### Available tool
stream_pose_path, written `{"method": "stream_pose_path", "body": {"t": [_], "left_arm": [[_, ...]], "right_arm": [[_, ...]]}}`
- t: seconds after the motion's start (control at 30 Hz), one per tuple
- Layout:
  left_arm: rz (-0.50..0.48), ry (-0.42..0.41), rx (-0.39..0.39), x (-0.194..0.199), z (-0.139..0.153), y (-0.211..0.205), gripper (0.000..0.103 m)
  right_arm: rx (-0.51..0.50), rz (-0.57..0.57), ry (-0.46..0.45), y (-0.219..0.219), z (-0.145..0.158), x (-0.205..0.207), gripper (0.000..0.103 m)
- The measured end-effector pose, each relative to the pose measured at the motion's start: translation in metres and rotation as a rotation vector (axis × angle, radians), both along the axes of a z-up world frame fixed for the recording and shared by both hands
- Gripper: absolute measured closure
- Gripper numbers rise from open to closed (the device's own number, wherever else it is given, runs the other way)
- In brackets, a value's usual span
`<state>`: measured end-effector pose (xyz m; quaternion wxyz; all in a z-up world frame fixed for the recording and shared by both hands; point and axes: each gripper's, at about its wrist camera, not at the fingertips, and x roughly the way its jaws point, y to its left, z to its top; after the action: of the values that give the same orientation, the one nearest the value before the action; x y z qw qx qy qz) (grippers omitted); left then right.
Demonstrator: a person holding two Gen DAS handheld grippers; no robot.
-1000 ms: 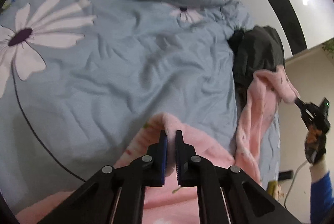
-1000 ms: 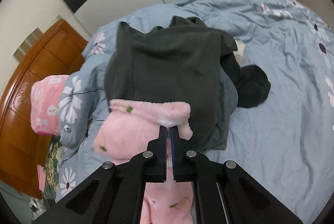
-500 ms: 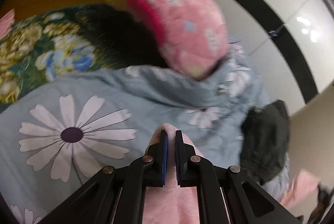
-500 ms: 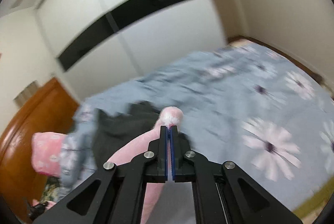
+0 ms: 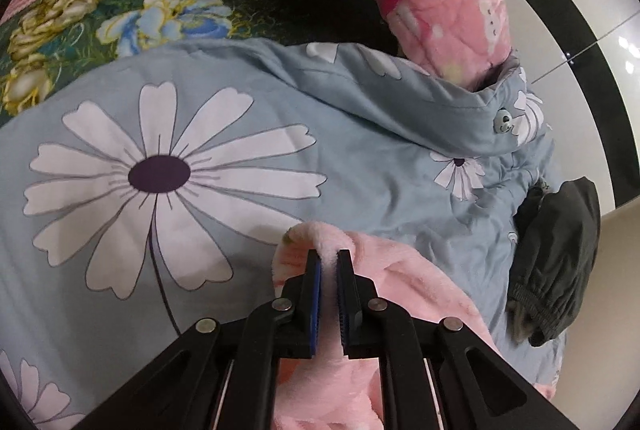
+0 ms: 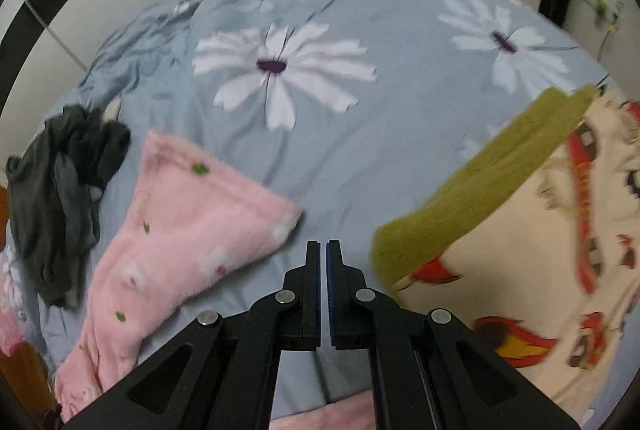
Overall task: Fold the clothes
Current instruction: 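Stretch the pink fleece between both grippers, pulling the right gripper away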
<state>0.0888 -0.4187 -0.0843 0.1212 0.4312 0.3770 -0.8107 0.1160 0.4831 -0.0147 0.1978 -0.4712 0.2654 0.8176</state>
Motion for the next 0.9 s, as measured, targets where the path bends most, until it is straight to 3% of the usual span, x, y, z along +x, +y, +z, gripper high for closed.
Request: {"method": "stream_pose_path", "body": {"t": [0.1,0.17,0.2,0.23,0.3,0.4,0.6,0.67,0.73,0.83,0.9], "left_arm": [[-0.007,-0.008,-0.002,-0.005,-0.001,0.001,0.094],[-0.009,-0.01,0.004,-0.009,-0.002,0.004,0.094],[-0.01,-0.01,0.005,-0.01,-0.002,0.005,0.093],[-0.014,-0.009,0.009,-0.011,-0.002,0.007,0.093],[-0.028,-0.012,0.012,-0.014,-0.002,0.01,0.093],[-0.049,-0.024,0.011,-0.016,-0.003,0.014,0.092],[-0.096,-0.044,-0.003,-0.021,-0.005,0.02,0.09],[-0.109,-0.05,-0.01,-0.023,-0.006,0.021,0.09],[-0.108,-0.049,-0.004,-0.023,-0.008,0.02,0.09],[-0.098,-0.042,0.022,-0.024,-0.011,0.017,0.09],[-0.092,-0.035,0.025,-0.026,-0.012,0.016,0.09]], "right_arm": [[0.002,0.058,0.04,-0.019,0.017,-0.015,0.097],[-0.047,0.139,0.044,-0.047,0.017,-0.041,0.077],[-0.078,0.176,0.035,-0.063,0.015,-0.058,0.054],[-0.11,0.204,0.027,-0.078,0.012,-0.075,0.051],[-0.173,0.213,0.007,-0.104,0.002,-0.111,0.051],[-0.215,0.123,-0.047,-0.122,-0.014,-0.152,0.051],[-0.134,-0.112,-0.253,-0.124,-0.037,-0.195,0.051],[-0.126,-0.156,-0.291,-0.12,-0.041,-0.194,0.058],[-0.133,-0.185,-0.31,-0.116,-0.045,-0.19,0.094],[-0.182,-0.175,-0.298,-0.106,-0.047,-0.179,0.101],[-0.222,-0.138,-0.239,-0.101,-0.034,-0.173,0.101]]}}
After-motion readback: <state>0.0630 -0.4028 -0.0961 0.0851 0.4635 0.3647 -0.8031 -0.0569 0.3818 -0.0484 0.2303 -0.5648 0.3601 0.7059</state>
